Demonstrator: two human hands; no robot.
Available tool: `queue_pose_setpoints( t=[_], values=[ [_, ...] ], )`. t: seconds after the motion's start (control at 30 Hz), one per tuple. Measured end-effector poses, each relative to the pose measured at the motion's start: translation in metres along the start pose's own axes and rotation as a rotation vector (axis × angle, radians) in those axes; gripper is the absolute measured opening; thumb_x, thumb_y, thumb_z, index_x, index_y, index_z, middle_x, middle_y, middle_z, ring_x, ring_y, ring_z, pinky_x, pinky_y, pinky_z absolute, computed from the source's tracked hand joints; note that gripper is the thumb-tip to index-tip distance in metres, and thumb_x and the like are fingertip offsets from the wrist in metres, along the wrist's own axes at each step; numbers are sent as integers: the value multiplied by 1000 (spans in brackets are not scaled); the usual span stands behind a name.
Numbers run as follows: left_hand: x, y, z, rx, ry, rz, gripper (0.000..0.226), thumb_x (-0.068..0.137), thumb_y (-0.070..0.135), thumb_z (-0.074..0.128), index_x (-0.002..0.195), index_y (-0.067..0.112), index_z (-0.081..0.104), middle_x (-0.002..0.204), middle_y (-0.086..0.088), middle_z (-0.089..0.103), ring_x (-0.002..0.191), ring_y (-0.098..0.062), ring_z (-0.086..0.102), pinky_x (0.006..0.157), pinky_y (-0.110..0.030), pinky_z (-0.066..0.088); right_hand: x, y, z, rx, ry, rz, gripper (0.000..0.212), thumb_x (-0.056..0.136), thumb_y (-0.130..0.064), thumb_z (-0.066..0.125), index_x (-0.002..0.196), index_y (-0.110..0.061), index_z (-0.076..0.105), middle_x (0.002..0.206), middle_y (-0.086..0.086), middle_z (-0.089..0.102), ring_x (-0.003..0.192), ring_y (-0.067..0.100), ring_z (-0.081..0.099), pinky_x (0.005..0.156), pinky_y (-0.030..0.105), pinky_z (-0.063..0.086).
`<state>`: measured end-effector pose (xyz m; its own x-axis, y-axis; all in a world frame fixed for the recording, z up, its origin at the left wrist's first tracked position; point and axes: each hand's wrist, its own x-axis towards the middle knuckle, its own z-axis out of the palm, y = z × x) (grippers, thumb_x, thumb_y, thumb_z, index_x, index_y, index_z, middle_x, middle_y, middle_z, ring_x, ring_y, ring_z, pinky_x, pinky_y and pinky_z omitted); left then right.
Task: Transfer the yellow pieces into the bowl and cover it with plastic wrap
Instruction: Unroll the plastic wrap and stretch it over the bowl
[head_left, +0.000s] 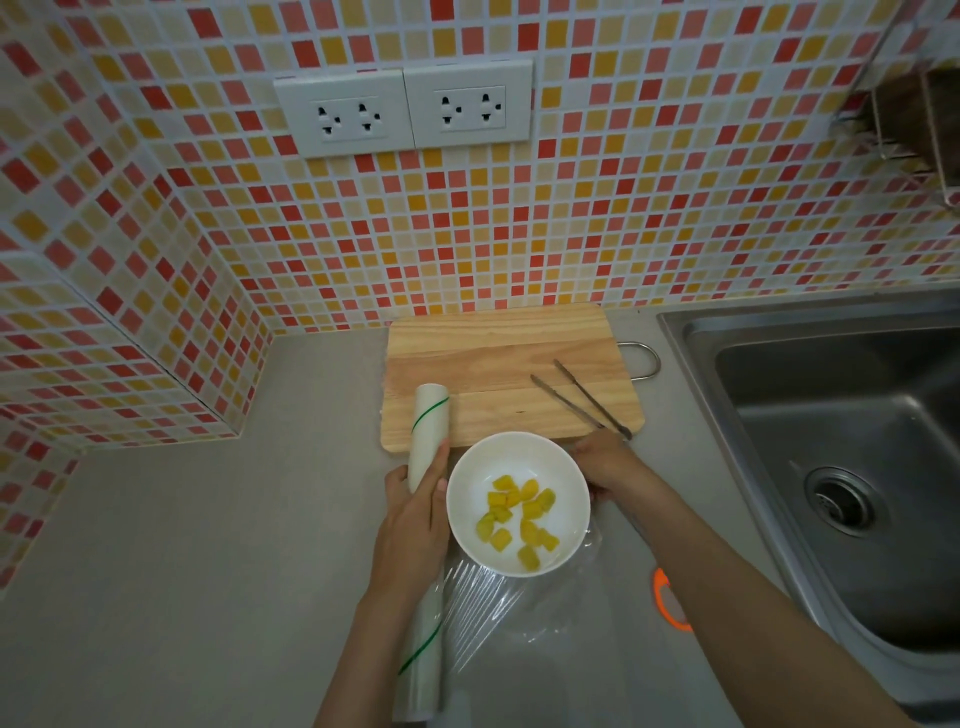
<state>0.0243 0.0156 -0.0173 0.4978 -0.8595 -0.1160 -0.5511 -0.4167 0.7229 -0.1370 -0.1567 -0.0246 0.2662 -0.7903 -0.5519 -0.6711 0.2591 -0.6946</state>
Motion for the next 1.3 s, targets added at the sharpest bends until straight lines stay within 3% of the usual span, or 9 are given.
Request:
queue_pose_setpoints(
  t=[0.1,0.2,0.3,0.67,0.77,0.83,1.03,1.17,1.3],
  values=[
    [0,2,1,11,-1,4,45,99,38,26,141,51,23,128,5,27,85,-15,52,80,-24,38,-17,-13,-18,-106,347,-315,13,83,-12,59,78,-4,69,69,9,64,67,21,59,63,25,49],
    [-1,3,1,14,2,-4,44,98,39,26,140,52,23,130,3,28,86,-15,51,81,-25,39,-38,-34,-21,173,93,-564,27,94,-20,48,110,-8,65,99,3,70,96,10,63,83,12,44],
    [-3,2,2,20,11,-25,43,98,40,25,138,55,22,131,4,28,87,-16,52,80,-27,41,-43,-32,-3,247,-155,-475,33,97,-25,41,118,-12,62,114,4,68,109,9,61,98,23,43],
    [-11,5,6,54,56,-80,43,98,40,23,139,54,23,130,3,29,84,-17,49,77,-28,38,-32,-13,12,500,-237,-251,54,99,-38,19,119,-10,62,114,7,66,100,13,63,86,22,49],
    [-12,6,7,31,65,-90,42,98,41,24,138,55,25,132,3,28,86,-16,49,77,-29,38,-28,-4,10,728,-382,-99,67,93,-56,12,117,-15,59,113,6,66,106,23,61,91,36,47],
    [-13,5,7,35,71,-90,42,98,41,24,138,55,25,132,2,29,84,-16,49,76,-28,38,-31,-2,7,746,-309,-105,69,90,-61,11,114,-17,59,120,8,64,108,22,60,96,38,45],
    [-14,6,8,63,85,-79,44,98,39,25,140,49,26,135,-2,28,83,-19,51,75,-29,39,-95,-3,8,930,398,-335,57,95,-51,18,130,-18,49,135,-3,53,126,8,48,110,30,27],
    [-15,6,8,81,96,-76,44,98,39,25,141,49,25,135,-2,27,84,-22,53,74,-30,41,-122,10,53,915,428,-343,67,85,-59,16,142,-28,31,147,-16,33,134,-1,30,96,6,27],
    [-15,8,9,79,89,-104,44,98,39,24,141,50,24,134,-1,27,93,-26,56,76,-32,41,-106,18,77,957,363,-230,74,81,-70,31,141,-27,32,146,-3,40,129,12,43,99,31,42]
  ],
)
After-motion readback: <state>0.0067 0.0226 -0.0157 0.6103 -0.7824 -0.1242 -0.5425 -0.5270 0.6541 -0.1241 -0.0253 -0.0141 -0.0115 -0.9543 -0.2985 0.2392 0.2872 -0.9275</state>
